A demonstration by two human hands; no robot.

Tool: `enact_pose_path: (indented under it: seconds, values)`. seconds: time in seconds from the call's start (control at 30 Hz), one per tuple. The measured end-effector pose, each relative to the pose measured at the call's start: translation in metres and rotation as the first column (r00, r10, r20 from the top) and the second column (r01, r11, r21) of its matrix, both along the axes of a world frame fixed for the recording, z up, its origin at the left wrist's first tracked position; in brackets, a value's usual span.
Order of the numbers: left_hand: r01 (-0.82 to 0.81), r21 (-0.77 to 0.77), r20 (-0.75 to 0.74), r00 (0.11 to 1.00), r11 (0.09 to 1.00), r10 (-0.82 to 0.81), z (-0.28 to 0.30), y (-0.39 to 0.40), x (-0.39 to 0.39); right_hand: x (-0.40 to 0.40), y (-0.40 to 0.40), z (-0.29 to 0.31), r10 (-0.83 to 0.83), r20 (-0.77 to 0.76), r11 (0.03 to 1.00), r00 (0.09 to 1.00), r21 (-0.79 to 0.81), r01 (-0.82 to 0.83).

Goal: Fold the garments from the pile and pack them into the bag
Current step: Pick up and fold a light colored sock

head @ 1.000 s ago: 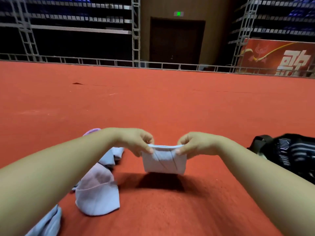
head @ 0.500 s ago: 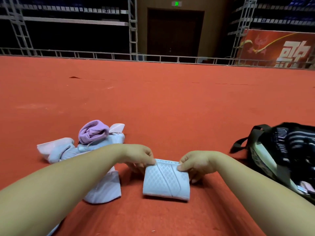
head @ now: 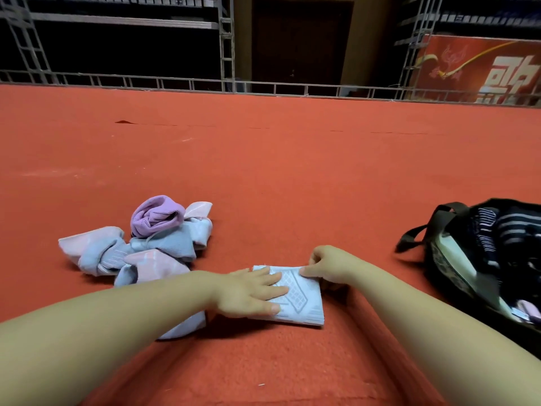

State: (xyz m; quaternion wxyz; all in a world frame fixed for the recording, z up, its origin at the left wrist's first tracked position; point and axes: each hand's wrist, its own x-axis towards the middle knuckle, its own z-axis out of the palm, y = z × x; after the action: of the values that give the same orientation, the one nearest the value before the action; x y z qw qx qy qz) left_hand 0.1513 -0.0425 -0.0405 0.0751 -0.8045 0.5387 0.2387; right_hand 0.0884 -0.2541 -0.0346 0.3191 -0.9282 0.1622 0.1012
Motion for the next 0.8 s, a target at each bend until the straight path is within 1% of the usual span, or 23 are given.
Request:
enact_pose_path:
  seconds: [0.03,0.07,0.1,0.13,0.17,0.2,0.23,0.27,0.3,0.37,0.43,0.5,0.57,0.67,0.73,0.77,0.8]
  values:
    - [0.002,0.01,0.014,1.0,1.0,-0.002,-0.007,0.003,0.001,-0.003,0.001,-0.001,0.03,0.116,0.988,0.993,-0.153,-0.012]
    - [0.001,0.0,0.012,1.0,1.0,-0.001,-0.013,0.005,0.002,-0.008,0.005,-0.001,0.094,0.234,0.966,0.968,-0.255,-0.032]
    - [0.004,-0.018,0.009,1.0,1.0,-0.004,-0.016,0.007,0.002,-0.016,0.008,-0.002,0.186,0.323,0.952,0.928,-0.294,-0.089]
    - [0.005,-0.034,0.011,1.0,0.999,-0.005,-0.018,0.008,0.001,-0.024,0.012,-0.002,0.3,0.359,0.931,0.884,-0.312,-0.189]
    - [0.006,-0.051,0.013,1.0,0.999,-0.005,-0.019,0.009,0.0,-0.033,0.016,-0.003,0.419,0.337,0.891,0.843,-0.332,-0.31]
    - [0.003,-0.067,0.013,1.0,0.998,-0.002,-0.019,0.009,-0.001,-0.04,0.02,-0.005,0.519,0.276,0.837,0.809,-0.356,-0.415]
    - [0.001,-0.078,0.012,1.0,0.997,0.0,-0.019,0.01,-0.001,-0.045,0.023,-0.008,0.588,0.21,0.785,0.781,-0.381,-0.488]
    - [-0.001,-0.081,0.012,1.0,0.997,0.002,-0.019,0.011,-0.002,-0.049,0.023,-0.011,0.619,0.165,0.753,0.768,-0.402,-0.521]
    - [-0.001,-0.08,0.013,1.0,0.997,0.002,-0.019,0.011,-0.003,-0.051,0.022,-0.014,0.631,0.158,0.738,0.759,-0.423,-0.526]
    - [-0.007,-0.083,0.009,1.0,0.997,0.008,-0.018,0.011,-0.003,-0.055,0.022,-0.018,0.635,0.192,0.727,0.749,-0.477,-0.494]
    - [-0.023,-0.096,-0.007,1.0,0.995,0.022,-0.016,0.01,-0.003,-0.057,0.026,-0.02,0.662,0.219,0.682,0.717,-0.573,-0.455]
    - [-0.042,-0.119,-0.021,0.999,0.992,0.039,-0.011,0.01,-0.006,-0.058,0.031,-0.023,0.675,0.232,0.652,0.7,-0.631,-0.42]
    - [-0.039,-0.176,0.013,0.999,0.984,0.042,-0.008,0.011,-0.009,-0.058,0.035,-0.02,0.645,0.238,0.681,0.726,-0.61,-0.405]
    - [-0.008,-0.337,0.122,0.991,0.942,0.052,-0.007,0.016,-0.019,-0.058,0.031,-0.006,0.515,0.242,0.807,0.822,-0.46,-0.37]
    - [0.034,-0.473,0.18,0.982,0.881,0.059,-0.008,0.018,-0.023,-0.06,0.026,0.001,0.46,0.213,0.86,0.862,-0.349,-0.373]
    - [0.04,-0.541,0.176,0.982,0.84,0.066,-0.007,0.019,-0.024,-0.061,0.024,0.004,0.441,0.196,0.878,0.876,-0.298,-0.375]
    - [0.013,-0.581,0.139,0.987,0.814,0.084,-0.006,0.02,-0.024,-0.063,0.024,0.007,0.42,0.184,0.895,0.889,-0.247,-0.372]
